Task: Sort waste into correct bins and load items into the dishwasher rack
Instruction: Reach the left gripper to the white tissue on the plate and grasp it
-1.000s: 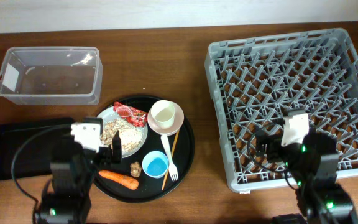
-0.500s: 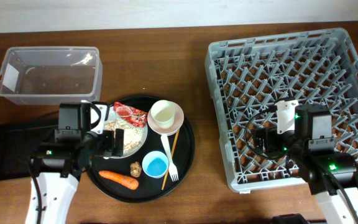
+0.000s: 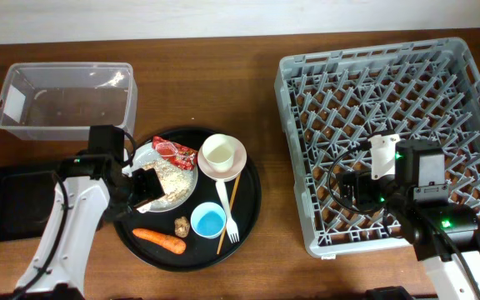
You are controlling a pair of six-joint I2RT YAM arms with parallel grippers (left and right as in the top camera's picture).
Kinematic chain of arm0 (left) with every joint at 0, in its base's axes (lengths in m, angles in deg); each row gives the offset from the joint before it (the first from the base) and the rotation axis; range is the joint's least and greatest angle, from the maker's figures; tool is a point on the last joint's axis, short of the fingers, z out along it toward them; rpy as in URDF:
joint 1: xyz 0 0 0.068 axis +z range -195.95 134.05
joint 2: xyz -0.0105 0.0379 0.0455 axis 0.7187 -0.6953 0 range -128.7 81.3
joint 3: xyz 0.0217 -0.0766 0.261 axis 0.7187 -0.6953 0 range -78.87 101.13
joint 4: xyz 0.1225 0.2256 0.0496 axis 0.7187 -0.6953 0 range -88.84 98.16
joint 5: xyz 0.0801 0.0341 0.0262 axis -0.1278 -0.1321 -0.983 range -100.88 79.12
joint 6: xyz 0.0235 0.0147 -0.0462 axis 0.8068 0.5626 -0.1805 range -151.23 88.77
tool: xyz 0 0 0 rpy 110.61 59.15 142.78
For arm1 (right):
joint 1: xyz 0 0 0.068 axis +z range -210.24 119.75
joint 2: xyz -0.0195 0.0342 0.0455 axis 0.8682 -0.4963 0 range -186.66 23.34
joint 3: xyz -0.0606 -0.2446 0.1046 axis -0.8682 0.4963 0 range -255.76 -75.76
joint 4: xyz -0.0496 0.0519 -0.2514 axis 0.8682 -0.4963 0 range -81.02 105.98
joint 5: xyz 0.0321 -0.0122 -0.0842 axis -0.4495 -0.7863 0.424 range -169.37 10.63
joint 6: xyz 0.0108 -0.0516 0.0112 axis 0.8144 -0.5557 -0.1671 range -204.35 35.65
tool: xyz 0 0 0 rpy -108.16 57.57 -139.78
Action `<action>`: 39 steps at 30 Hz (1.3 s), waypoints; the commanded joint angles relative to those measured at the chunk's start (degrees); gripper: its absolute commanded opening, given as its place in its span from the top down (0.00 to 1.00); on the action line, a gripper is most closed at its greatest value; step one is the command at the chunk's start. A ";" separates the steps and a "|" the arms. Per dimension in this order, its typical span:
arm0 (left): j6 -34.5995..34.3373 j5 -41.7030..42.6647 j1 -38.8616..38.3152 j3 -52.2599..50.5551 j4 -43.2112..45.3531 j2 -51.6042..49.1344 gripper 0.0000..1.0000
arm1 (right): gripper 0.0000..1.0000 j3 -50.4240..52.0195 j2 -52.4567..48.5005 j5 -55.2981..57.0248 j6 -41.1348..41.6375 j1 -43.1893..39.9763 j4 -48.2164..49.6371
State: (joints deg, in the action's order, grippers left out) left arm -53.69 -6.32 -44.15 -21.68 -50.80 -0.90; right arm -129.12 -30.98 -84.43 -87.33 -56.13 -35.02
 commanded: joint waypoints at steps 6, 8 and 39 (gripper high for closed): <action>-5.38 1.03 0.24 0.96 1.27 -5.92 0.32 | 0.01 -1.60 0.22 -0.55 0.46 0.33 -0.09; -5.38 0.35 0.24 0.98 1.88 -6.58 0.32 | 0.01 -1.60 0.22 -0.52 0.46 0.33 -0.22; -5.35 -1.66 4.15 0.94 5.57 -6.95 0.68 | 0.01 -1.60 0.22 -0.55 0.46 0.33 -0.46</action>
State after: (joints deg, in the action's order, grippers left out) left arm -58.91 -6.63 -40.19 -21.64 -45.33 -7.43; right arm -129.12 -30.98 -84.43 -87.31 -56.13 -35.46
